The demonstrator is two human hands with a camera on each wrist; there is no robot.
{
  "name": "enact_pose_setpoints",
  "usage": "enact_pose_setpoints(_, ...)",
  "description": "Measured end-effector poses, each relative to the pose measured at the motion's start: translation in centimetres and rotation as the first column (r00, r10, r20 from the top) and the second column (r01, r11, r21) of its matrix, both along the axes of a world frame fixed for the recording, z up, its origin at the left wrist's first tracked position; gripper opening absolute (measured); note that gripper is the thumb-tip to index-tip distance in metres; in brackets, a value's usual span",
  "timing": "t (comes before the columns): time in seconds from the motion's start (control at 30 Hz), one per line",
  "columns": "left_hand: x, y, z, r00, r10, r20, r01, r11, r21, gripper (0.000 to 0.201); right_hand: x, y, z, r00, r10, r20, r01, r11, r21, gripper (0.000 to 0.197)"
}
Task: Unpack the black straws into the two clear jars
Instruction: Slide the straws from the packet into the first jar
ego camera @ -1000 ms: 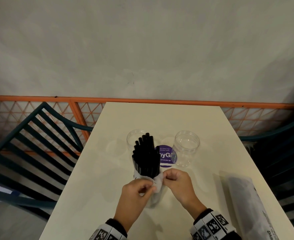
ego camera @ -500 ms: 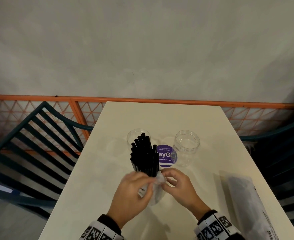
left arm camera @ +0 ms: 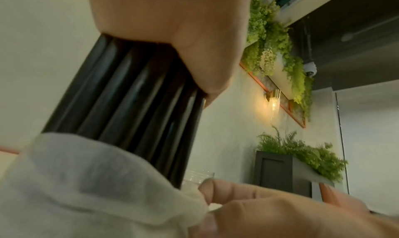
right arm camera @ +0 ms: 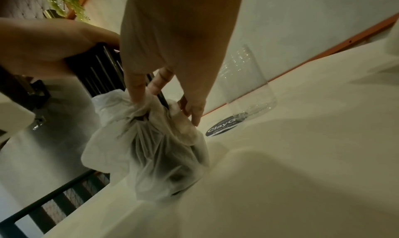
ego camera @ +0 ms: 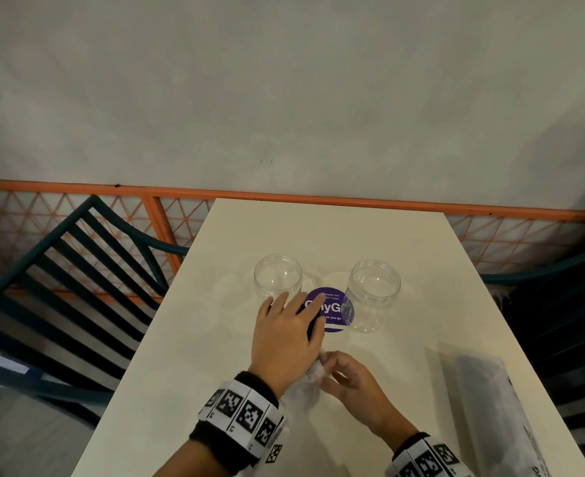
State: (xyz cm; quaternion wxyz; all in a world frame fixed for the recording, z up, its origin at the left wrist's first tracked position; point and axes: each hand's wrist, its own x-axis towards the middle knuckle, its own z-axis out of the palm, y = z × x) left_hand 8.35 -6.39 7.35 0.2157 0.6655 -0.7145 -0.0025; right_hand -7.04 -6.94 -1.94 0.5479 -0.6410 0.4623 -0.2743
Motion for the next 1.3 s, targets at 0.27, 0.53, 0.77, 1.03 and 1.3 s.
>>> enact_pose_setpoints(0.27, -0.6, -0.2, 0.2, 0.998, 0.035, -0.044, -0.036, 0.998, -0.045, 0.023, 1.0, 0.1, -1.8, 0.969, -0.074, -0.237, 0.067, 0.997, -0.040, 0.046)
enact_pose_setpoints(0.53, -0.3, 0.2, 0.4, 0.994, 0.081, -0.074, -0.085, 0.995, -0.052, 0.025, 1.4, 0.3, -1.4, 0.980, -0.127, -0.154, 0.088, 0.967, -0.239, 0.021)
enact_pose_setpoints(0.77, 1.1, -0.1, 0.2, 0.998, -0.016, 0.066, 0.005, 0.988, 0.151, 0.055, 1.6, -0.3, -2.2, 0.978, -0.126, -0.166, 0.100, 0.982, -0.158, 0.015)
enact_pose_setpoints(1.03, 1.1, -0.1, 1.4, 0.989, -0.143, -0.046, 0.149, 0.966, 0.210, 0.075, 1.0, 0.4, -0.2, 0.989, -0.123, -0.082, 0.112, 0.986, -0.125, 0.027)
enact_pose_setpoints(1.3, 5.7, 0.2, 6.4, 0.767, -0.129, -0.628, 0.165, 0.986, 0.000, 0.040, -0.9, -1.8, 9.9, 0.948, -0.317, 0.027, 0.267, 0.746, -0.610, 0.024)
